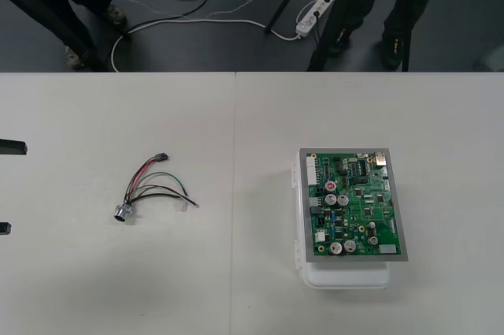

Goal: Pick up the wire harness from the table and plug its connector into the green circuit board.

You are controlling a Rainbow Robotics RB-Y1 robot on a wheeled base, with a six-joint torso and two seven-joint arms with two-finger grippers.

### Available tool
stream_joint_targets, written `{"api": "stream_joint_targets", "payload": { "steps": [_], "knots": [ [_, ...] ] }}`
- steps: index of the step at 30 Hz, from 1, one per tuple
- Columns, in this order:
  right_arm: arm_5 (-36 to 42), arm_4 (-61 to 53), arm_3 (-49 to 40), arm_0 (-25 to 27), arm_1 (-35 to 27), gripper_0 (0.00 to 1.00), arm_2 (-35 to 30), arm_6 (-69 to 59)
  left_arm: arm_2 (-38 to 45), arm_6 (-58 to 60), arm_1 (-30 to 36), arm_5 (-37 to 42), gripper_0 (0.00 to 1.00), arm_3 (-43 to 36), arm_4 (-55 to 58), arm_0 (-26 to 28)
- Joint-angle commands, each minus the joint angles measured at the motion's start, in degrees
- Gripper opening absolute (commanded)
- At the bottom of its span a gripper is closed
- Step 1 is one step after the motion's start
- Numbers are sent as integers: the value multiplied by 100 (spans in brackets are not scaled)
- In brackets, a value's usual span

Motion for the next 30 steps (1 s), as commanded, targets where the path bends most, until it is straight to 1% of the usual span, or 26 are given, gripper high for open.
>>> {"api": "stream_joint_targets", "payload": {
  "steps": [1, 30],
  "knots": [
    [29, -99, 48, -92, -223, 100, -17, -129, 104, 304, 265, -250, 100, -121, 4, 168],
    [29, -99, 48, -92, -223, 100, -17, -129, 104, 304, 265, -250, 100, -121, 4, 168]
  ]
}}
